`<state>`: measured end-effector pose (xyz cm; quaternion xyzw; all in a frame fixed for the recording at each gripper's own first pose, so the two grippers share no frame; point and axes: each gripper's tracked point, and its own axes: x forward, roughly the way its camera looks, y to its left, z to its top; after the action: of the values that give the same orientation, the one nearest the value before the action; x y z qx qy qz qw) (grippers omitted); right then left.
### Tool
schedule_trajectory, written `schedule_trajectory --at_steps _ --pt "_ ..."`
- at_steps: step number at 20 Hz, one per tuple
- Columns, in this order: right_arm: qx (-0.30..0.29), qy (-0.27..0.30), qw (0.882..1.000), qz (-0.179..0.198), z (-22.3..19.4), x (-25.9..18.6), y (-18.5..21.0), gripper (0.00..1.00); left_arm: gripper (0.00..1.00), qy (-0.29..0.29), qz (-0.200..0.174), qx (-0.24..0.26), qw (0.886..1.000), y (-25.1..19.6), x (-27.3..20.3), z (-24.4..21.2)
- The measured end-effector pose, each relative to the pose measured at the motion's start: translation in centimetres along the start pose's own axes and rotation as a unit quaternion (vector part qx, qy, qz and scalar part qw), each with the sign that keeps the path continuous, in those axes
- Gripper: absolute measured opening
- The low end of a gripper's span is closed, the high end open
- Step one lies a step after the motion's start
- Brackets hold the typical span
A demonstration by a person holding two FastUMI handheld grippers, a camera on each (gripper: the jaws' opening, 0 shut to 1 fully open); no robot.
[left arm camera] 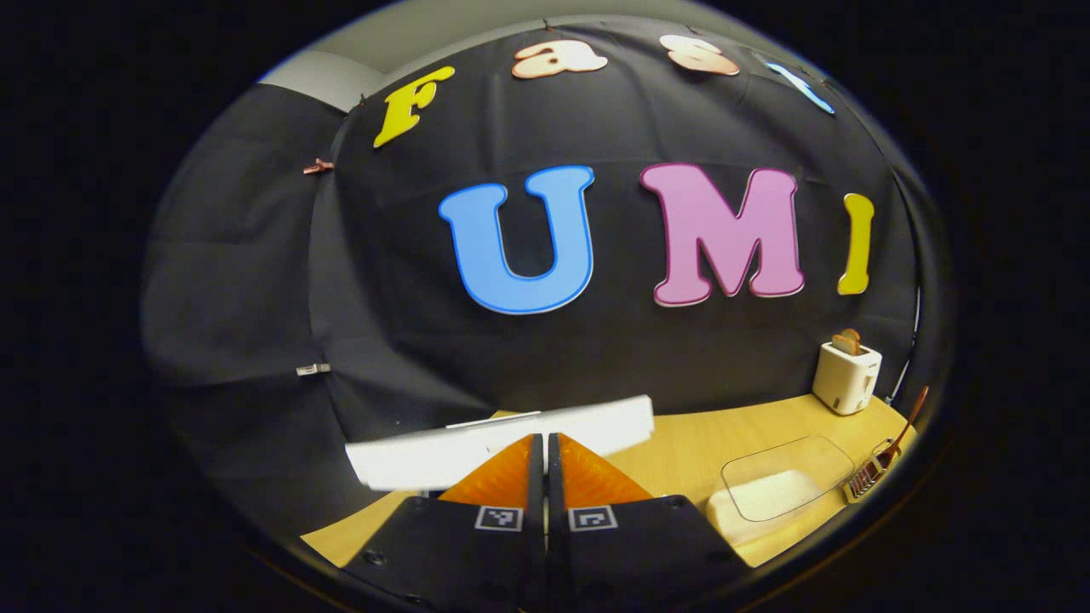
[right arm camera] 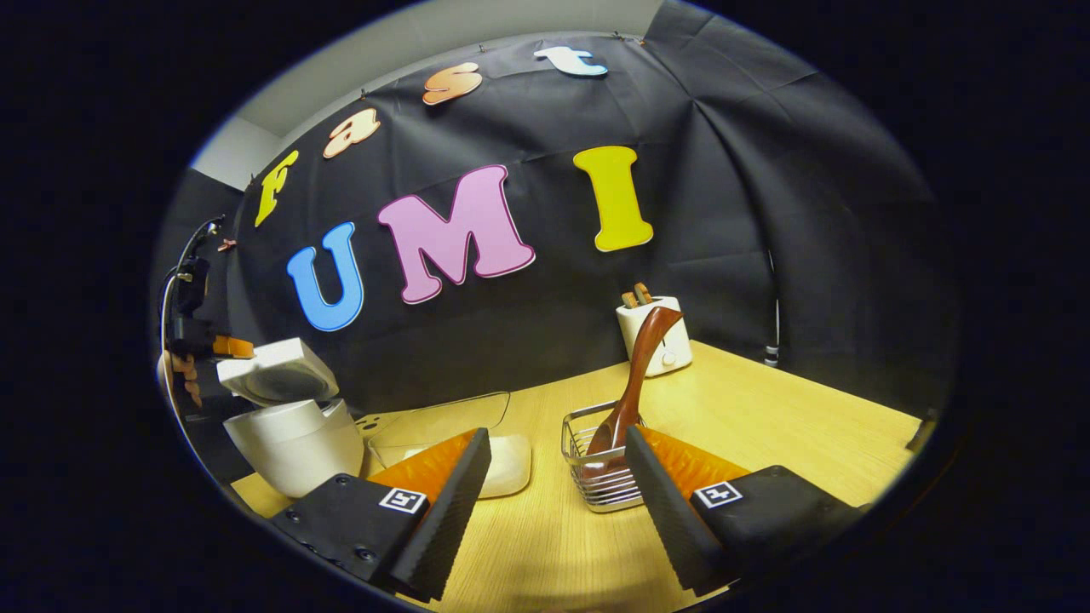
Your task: Close the left gripper, press the button to open the rice cooker; take a wooden spoon from the chopstick holder with the right hand, scoop a spoonful of rice and pour it into the rice cooker, then put the wooden spoon back into the chopstick holder.
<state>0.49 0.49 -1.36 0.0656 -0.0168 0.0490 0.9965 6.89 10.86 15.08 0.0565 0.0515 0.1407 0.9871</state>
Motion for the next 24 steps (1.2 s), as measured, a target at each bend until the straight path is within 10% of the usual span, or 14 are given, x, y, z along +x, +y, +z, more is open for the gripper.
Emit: schedule_trajectory --at_steps 11,17,24 --pt "-0.038 -0.002 0.999 -0.012 1.4 -1.3 0.9 0.98 0.24 -0.092 -0.075 -0.008 0.993 -4.2 -7.7 -0.7" --pt "-0.05 -0.003 0.998 -0.024 2.6 -0.7 0.2 0.98 0.98 -0.116 -0.153 -0.006 0.981 -9.1 -11.0 -1.7" --pt "-0.073 0.028 0.996 -0.04 3.2 3.6 -2.5 0.98 0.96 -0.078 -0.187 -0.032 0.979 -11.2 -12.0 -6.3"
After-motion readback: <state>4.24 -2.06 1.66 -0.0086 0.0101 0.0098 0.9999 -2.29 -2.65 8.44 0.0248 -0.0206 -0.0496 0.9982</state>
